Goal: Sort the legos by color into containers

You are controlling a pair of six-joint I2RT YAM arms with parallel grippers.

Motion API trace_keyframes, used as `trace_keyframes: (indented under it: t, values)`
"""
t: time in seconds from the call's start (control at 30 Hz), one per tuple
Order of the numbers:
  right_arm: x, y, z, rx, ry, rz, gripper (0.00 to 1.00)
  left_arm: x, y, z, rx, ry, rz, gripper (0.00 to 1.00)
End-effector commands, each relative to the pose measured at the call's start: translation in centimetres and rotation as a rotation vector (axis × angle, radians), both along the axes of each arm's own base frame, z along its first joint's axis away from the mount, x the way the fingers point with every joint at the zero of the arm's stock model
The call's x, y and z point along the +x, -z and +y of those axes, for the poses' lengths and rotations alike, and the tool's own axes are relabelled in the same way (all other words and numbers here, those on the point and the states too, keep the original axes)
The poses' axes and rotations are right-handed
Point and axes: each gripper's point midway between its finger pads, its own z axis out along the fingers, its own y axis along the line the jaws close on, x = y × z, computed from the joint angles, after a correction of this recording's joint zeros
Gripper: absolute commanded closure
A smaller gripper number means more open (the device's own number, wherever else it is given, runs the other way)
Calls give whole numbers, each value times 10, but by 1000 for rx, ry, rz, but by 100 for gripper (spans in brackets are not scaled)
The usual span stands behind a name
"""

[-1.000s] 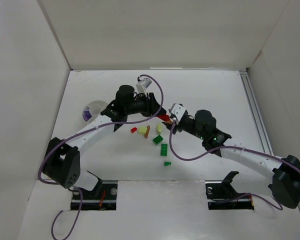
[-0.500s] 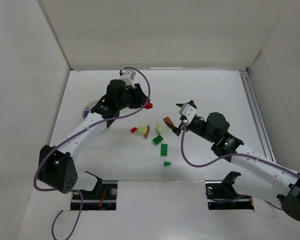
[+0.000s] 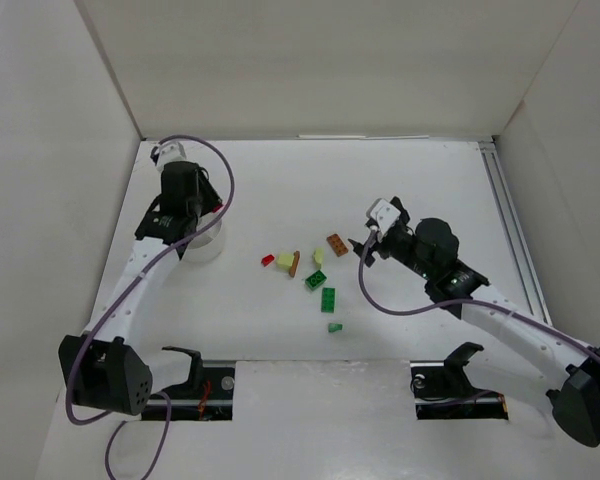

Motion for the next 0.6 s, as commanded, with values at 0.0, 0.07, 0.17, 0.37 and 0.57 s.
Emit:
trace_keyframes:
  t: [0.0,0.07,0.17,0.37,0.57]
  values:
    - [5,2,-2,11,-17,15,6,-9,3,36,38,-147,18,100]
    - [9,5,-6,15,-13,32,6,-11,6,41,65,-165,30,100]
    - [11,9,-7,13,-18,42,6,-14,9,43,71,-173,35,100]
    - [13,16,-10,27,-46,81,6,-28,38,45,39,-207,92,100]
    - [14,27,-4,19,-85,117,7,-34,41,52,57,-239,91,100]
